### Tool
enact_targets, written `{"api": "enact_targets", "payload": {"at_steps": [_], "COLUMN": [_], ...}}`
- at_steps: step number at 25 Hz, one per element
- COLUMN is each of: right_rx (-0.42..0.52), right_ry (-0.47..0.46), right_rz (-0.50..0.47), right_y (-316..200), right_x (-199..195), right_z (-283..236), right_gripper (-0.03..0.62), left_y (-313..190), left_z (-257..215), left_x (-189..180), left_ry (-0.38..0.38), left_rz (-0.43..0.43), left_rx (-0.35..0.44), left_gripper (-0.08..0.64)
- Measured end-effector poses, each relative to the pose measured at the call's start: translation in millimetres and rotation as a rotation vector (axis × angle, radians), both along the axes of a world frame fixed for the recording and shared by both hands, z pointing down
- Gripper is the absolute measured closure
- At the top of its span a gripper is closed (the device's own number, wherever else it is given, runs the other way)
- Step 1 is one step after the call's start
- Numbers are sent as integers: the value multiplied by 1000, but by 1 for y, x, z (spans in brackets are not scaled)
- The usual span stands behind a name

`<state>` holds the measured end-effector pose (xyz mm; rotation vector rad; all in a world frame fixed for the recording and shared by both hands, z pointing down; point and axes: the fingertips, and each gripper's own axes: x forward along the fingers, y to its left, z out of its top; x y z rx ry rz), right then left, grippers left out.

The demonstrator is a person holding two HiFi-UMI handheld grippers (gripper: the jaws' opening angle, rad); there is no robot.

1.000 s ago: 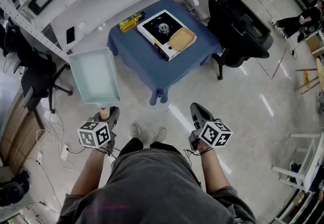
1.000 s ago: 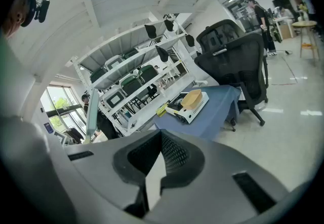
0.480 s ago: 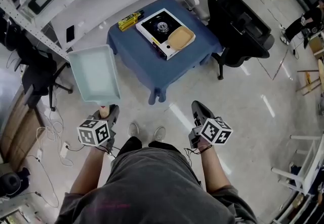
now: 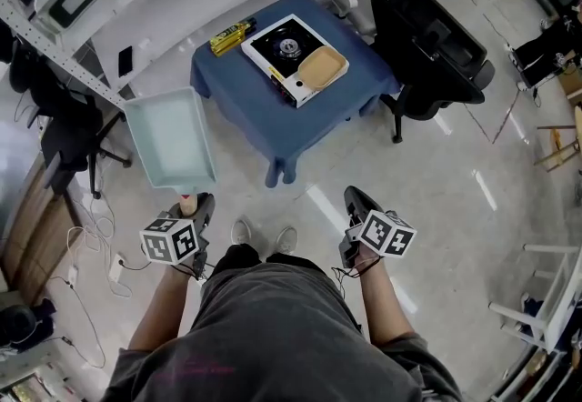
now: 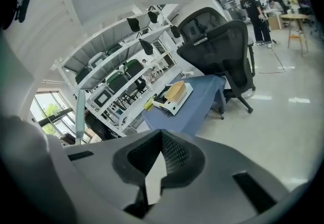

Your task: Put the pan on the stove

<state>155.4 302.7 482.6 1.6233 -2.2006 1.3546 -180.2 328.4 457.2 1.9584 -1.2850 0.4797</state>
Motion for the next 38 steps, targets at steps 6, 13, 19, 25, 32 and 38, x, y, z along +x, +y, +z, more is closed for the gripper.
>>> {"api": "enact_targets", "payload": {"at_steps": [6, 13, 19, 25, 32, 38], "right_rx": [19, 49, 36, -3, -56, -81], "right_ry": [2, -6, -3, 0, 31, 51], "right_rz": [17, 24, 34, 54, 80, 100], "right_y": [-9, -27, -47, -74, -121, -168], "right_x": [10, 15, 17, 10, -8, -34], "right_z": [-4, -14, -10, 1, 15, 16], "right_gripper": [589, 589, 589, 589, 589, 589], "left_y": [-11, -35, -65, -102, -164, -221], "left_z": [0, -3, 1, 17, 38, 47], "left_x": [5, 18, 26, 24, 14, -9], "left_ry": [6, 16, 32, 47, 64, 64], "left_rz": [0, 23, 41, 71, 126, 175], "left_rx": [4, 17, 14, -19, -61, -82], "left_gripper": [511, 511, 511, 511, 511, 510]}}
